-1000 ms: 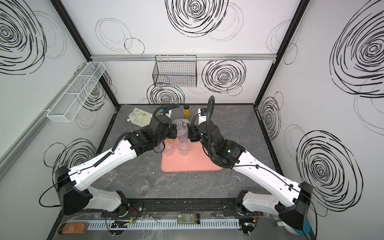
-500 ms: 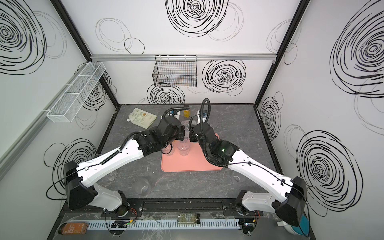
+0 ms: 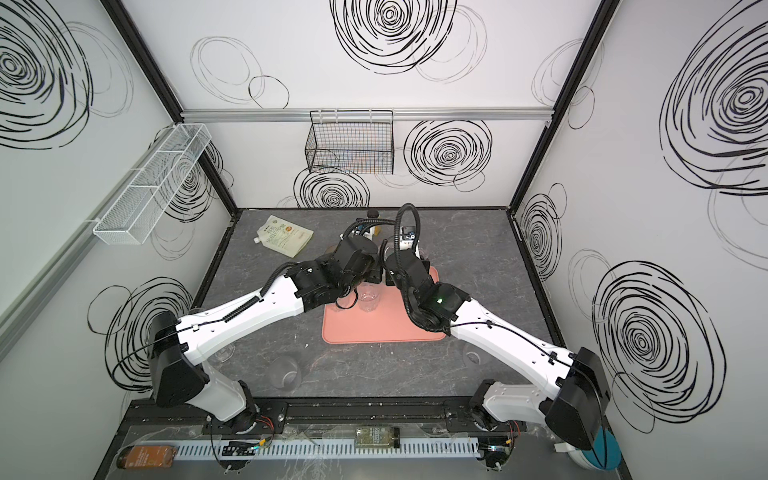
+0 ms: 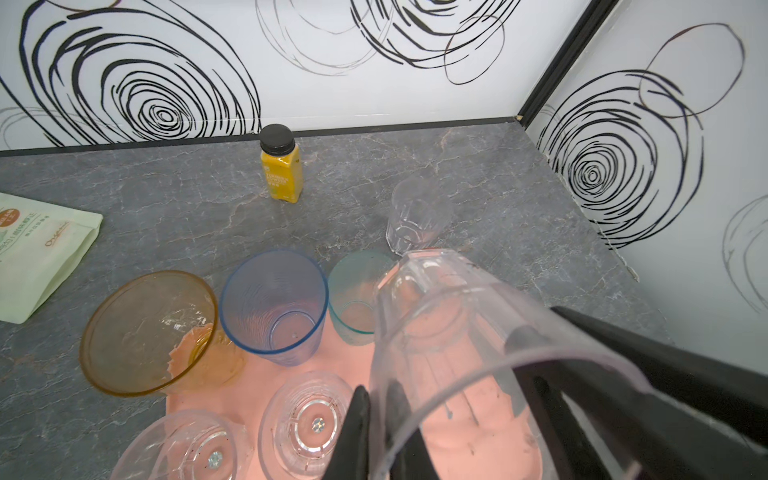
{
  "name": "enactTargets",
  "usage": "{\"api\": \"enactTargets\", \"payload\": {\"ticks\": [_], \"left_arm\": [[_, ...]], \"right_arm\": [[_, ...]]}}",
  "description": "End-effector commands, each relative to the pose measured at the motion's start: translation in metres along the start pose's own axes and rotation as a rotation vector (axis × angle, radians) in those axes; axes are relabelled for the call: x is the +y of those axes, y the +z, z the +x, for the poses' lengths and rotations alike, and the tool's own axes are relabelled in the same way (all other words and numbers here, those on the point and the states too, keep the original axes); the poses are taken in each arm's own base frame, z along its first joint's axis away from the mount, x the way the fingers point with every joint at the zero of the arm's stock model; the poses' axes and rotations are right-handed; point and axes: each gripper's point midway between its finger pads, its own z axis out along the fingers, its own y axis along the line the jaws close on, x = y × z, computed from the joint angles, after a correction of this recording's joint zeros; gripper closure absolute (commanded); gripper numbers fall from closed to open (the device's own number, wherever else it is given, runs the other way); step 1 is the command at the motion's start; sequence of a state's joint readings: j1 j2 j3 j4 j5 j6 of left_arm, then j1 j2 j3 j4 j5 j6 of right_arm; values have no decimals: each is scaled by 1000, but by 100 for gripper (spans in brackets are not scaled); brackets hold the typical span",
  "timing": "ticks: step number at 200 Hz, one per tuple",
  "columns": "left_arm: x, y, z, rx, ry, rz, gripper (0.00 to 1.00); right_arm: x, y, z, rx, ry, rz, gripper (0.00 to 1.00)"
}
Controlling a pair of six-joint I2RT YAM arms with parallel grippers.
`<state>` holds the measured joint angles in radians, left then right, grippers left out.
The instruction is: Place the glasses into the tray
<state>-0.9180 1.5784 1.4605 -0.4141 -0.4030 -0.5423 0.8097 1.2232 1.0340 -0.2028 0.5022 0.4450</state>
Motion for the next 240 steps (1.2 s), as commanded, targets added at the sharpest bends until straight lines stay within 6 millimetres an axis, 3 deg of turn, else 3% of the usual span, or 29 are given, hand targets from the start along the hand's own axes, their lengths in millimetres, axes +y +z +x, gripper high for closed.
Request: {"api": "enactTargets", "payload": {"ticks": [1,51,86,104,125,150,167,203,240], "left_arm": [[-33,-35,-48,-123,-76,161,82],[-41,-58,-61,-156,-62,245,56],[-42,-79,-65,-225,10,329,44],[-11,-79,-60,-251,84,255,39],[45,-75,-55,-266,94,138,34],[108,-79,-49,-276,50,56,33],[140,-83,-39,-274,29,7,31],[182,-79,-4,-243,-55,-61,29],[209,-71,28,-205,-142,-112,29]], "right_arm": [[-24,-1,-9,-22,65,43,95],[-49,6,1,34,102,44,100],[-63,1,0,71,89,53,100],[-69,-7,-3,112,49,53,100],[-71,-16,0,198,-24,39,100],[-65,-22,31,376,-58,-27,100],[-58,-26,53,473,-47,-78,100],[-56,-21,94,604,-57,-104,100],[-57,-6,124,688,-73,-83,100]]}}
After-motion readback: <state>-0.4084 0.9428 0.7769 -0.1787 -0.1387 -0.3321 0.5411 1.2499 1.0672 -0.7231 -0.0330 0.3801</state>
